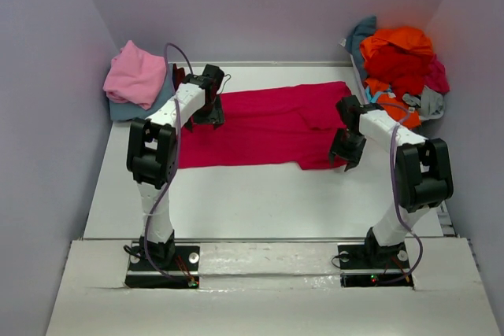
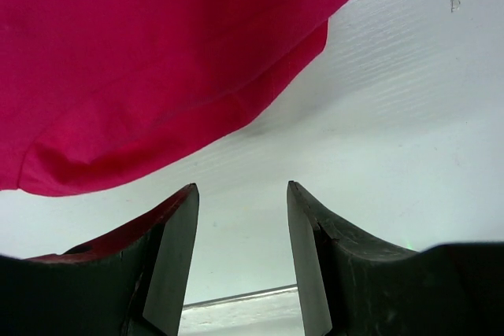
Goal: Fold and stack the t-shirts
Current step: Grap the side of the flattened tshirt closest away from the robot with both arms
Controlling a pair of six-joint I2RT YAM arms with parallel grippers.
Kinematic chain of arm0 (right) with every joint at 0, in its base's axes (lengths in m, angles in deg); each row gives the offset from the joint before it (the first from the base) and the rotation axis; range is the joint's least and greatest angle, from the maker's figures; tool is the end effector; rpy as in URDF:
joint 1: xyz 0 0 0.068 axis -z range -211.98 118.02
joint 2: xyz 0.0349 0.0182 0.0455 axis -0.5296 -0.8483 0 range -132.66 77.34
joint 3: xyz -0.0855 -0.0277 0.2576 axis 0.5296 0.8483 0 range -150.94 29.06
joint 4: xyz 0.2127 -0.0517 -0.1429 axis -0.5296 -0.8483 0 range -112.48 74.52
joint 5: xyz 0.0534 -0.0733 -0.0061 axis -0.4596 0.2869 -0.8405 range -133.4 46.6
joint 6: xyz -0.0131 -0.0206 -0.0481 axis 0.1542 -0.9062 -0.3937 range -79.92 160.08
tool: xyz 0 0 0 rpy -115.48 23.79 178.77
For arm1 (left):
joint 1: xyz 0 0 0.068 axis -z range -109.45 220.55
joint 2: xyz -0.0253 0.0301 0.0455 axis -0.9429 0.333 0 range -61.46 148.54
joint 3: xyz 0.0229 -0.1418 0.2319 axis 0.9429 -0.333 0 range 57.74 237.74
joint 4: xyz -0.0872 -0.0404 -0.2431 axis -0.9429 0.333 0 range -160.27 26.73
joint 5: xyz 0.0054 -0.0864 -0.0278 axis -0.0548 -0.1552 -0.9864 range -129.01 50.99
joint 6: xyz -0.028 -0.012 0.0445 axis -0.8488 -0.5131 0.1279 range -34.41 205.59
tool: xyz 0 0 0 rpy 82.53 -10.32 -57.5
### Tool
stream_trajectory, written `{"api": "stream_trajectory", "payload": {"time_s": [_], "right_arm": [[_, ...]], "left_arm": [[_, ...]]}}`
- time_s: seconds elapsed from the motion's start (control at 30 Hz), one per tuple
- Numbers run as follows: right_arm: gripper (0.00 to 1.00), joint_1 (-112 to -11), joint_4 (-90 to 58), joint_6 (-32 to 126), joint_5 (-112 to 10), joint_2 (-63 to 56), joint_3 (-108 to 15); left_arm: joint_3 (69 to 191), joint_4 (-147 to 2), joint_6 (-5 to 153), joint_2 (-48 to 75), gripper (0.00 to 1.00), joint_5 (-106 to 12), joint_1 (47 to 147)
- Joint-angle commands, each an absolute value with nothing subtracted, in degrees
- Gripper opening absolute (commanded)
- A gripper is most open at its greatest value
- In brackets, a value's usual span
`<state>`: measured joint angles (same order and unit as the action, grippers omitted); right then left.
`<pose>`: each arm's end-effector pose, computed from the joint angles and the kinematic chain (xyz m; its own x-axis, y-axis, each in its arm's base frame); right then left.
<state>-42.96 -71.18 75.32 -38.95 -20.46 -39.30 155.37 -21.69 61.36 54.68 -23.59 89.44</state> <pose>0.3027 0.0560 0.1978 -0.9048 0.4104 -0.1136 0.4145 0.9099 -0.0144 0.4097 -0.1302 0.2298 -0.8827 -0.1161 -0.4554 -0.1623 0.9847 0.0636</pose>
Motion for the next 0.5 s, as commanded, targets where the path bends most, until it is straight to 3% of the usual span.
{"api": "stream_trajectory", "payload": {"time_s": [0.0,0.47], "right_arm": [[0.54,-43.23,-67.95,76.73,-36.46,-20.57,-38.89],[0.54,-42.17,-65.49,77.87,-33.99,-26.1,-40.82]], "left_arm": [[156.71,-21.93,61.95,53.15,0.86,-23.36,89.27],[156.79,-21.31,62.3,53.32,0.86,-23.28,89.27]]}}
